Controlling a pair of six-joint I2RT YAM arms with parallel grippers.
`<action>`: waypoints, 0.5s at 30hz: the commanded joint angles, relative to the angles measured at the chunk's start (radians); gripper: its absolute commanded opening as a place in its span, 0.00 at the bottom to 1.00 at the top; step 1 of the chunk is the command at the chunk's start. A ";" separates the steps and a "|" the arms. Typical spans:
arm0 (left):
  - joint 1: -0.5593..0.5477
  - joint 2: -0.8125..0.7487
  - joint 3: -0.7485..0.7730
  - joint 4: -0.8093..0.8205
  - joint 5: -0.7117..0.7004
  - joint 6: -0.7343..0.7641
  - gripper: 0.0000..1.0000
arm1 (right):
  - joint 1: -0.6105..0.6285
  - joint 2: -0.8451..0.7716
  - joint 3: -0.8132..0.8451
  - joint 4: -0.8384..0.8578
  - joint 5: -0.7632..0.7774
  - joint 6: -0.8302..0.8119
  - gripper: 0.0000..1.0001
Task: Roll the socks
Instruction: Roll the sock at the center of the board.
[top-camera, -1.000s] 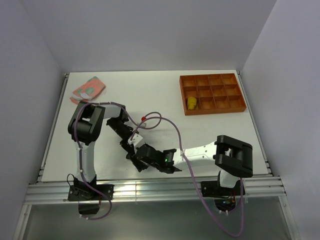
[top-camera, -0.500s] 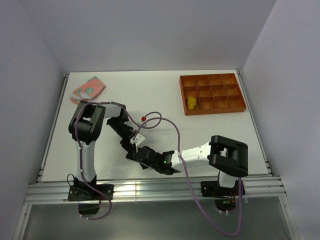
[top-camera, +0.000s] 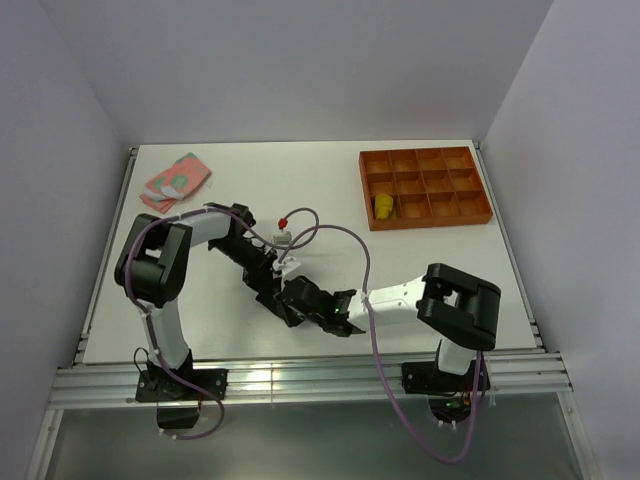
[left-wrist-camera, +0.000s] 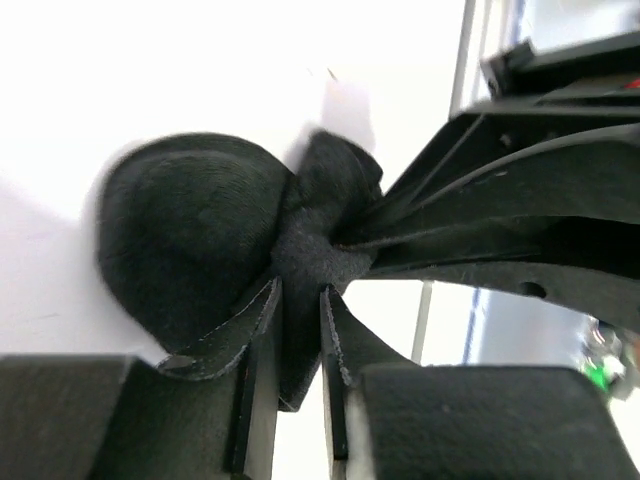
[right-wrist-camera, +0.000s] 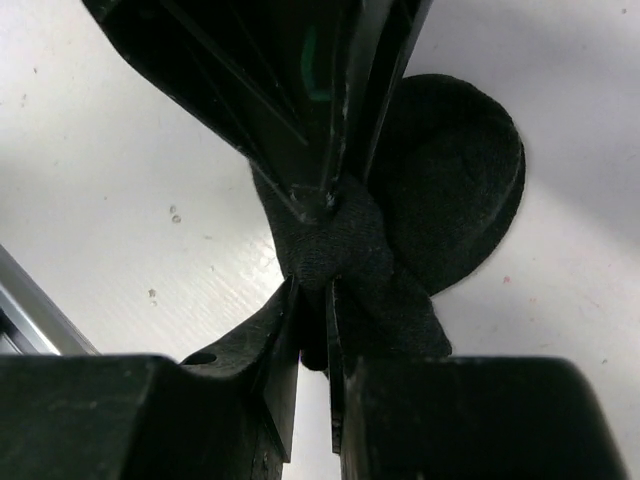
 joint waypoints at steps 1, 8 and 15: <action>0.024 -0.113 -0.021 0.260 0.038 -0.166 0.24 | -0.016 0.005 -0.059 -0.065 -0.130 0.036 0.13; 0.057 -0.206 -0.119 0.463 -0.019 -0.323 0.27 | -0.077 0.006 -0.084 -0.042 -0.257 0.050 0.12; 0.097 -0.378 -0.225 0.635 -0.122 -0.357 0.25 | -0.193 0.025 -0.098 -0.011 -0.459 0.085 0.12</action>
